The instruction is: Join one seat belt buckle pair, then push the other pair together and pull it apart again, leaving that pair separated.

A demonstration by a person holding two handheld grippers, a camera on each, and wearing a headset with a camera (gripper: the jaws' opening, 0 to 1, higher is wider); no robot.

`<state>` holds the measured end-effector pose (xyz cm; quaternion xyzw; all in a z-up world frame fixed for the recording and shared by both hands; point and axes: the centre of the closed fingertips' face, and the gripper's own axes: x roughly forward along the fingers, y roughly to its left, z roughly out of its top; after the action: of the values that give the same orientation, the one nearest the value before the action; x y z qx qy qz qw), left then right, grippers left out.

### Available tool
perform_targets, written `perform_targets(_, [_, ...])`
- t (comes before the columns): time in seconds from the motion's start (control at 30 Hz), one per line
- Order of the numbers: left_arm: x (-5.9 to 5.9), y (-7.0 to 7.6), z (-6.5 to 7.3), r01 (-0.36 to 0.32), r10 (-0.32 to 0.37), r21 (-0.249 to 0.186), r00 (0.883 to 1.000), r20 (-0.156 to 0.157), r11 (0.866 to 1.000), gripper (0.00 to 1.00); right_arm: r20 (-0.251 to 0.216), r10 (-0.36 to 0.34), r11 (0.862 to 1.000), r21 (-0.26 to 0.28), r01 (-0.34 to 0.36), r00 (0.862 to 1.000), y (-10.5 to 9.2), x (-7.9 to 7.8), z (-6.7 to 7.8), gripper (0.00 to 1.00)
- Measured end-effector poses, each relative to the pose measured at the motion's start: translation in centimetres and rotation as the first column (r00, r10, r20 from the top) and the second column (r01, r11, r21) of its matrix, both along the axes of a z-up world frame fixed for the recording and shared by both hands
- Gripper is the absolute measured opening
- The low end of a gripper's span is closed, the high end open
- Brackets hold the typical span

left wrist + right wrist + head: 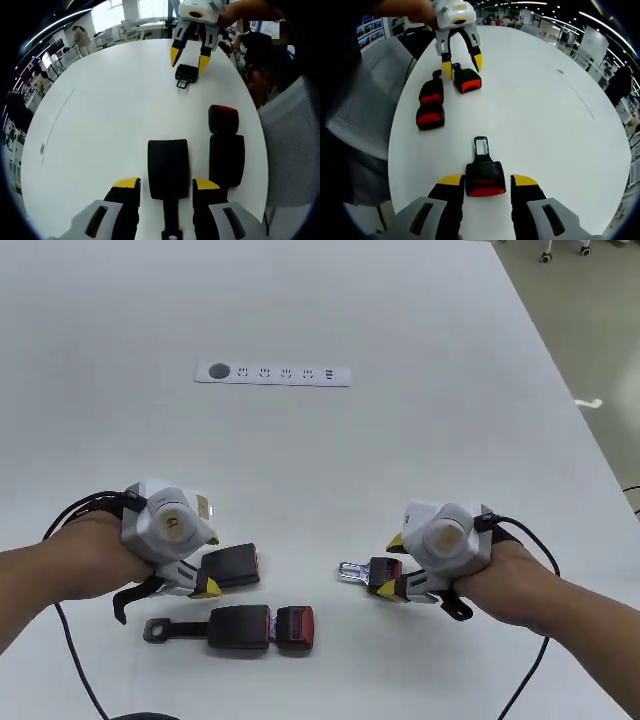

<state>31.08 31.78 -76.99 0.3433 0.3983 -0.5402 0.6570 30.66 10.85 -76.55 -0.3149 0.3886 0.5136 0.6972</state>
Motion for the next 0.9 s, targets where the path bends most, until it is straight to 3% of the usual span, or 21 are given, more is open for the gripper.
perform_targets(0.1, [0.2, -0.1, -0.3, 0.019, -0.019, 0.009, 1.0, -0.004, 1.0, 0.42, -0.015, 0.042, 0.998, -0.04, -0.043, 0.999, -0.4, -0.7, -0.9, 0.33])
perform_targets(0.27, [-0.2, -0.3, -0.9, 0.053, -0.053, 0.026, 0.998, -0.018, 0.998, 0.41, -0.029, 0.049, 0.998, -0.039, -0.05, 0.998, -0.9, -0.4, -2.1, 0.32])
perform_targets(0.37, [-0.7, -0.7, -0.7, 0.077, -0.076, 0.02, 0.997, -0.033, 0.997, 0.37, -0.044, 0.052, 0.998, -0.025, -0.053, 0.998, -0.7, -0.4, -1.8, 0.32])
perform_targets(0.6, [-0.7, -0.7, -1.0, 0.123, -0.123, 0.019, 0.992, -0.017, 0.992, 0.35, -0.054, 0.104, 0.994, -0.03, -0.105, 0.993, -0.6, -0.1, -1.8, 0.32])
perform_targets(0.73, [-0.6, -0.7, -1.1, 0.125, -0.124, 0.021, 0.992, -0.026, 0.992, 0.35, -0.065, 0.112, 0.993, -0.031, -0.114, 0.992, -0.2, 0.2, -1.8, 0.32])
perform_targets(0.9, [-0.5, -0.6, -1.3, 0.134, -0.133, 0.027, 0.991, -0.033, 0.991, 0.35, -0.067, 0.144, 0.989, -0.035, -0.146, 0.987, 1.1, 0.0, -1.7, 0.32])
